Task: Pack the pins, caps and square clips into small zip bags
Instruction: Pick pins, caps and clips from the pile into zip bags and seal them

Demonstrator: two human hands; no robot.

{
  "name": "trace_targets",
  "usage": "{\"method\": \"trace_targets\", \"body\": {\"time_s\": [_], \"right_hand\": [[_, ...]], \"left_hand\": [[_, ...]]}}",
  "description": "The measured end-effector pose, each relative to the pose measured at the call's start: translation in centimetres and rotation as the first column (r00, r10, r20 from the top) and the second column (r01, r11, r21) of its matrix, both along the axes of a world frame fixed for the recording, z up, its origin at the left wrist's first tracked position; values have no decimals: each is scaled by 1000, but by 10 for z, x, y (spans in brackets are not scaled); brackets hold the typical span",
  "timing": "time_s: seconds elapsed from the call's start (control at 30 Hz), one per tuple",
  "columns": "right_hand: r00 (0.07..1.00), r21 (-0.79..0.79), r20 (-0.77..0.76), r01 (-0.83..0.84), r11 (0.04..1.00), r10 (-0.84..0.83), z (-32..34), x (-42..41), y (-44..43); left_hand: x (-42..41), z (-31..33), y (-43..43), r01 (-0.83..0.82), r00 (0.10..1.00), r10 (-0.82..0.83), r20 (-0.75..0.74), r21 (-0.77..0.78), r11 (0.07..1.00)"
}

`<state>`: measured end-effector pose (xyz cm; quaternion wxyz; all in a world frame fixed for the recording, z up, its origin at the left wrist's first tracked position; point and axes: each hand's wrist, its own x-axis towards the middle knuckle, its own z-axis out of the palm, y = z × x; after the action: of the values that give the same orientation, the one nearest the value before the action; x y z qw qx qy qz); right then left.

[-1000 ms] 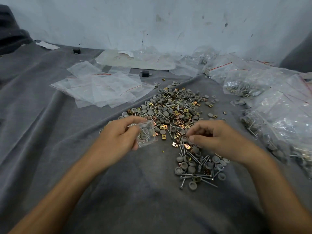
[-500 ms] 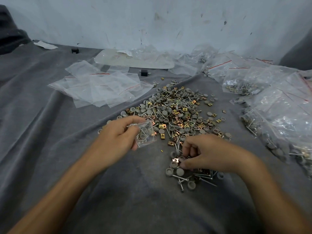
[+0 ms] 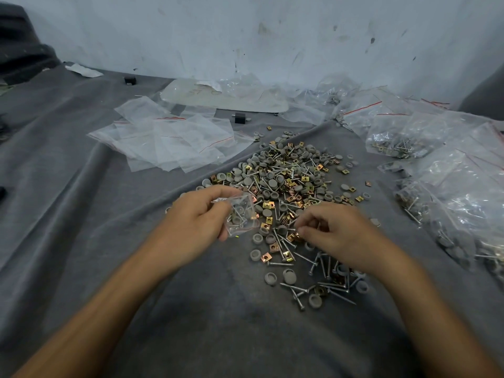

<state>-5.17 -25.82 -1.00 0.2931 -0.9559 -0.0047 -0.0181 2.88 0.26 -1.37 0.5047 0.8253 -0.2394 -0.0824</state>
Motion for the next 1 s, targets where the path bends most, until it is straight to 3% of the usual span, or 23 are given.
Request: {"method": "trace_targets", "body": {"time_s": [0.3, 0.6, 0.87, 1.0], "right_hand": [[994, -230, -109, -49, 972, 25, -5, 0, 10], [994, -236, -112, -26, 971, -1, -3, 0, 15], [996, -8, 39, 84, 996, -83, 1, -1, 12], [998, -75, -53, 12, 997, -16, 2, -1, 9]], "left_hand": [[-1, 1, 0, 0, 1000, 0, 8, 11, 1000], [0, -1, 1, 2, 1000, -3, 6, 10, 1000], [1, -2, 0, -3, 1000, 3, 2, 8, 1000], [3, -3, 1, 3, 1000, -3, -10, -5, 1000]]}}
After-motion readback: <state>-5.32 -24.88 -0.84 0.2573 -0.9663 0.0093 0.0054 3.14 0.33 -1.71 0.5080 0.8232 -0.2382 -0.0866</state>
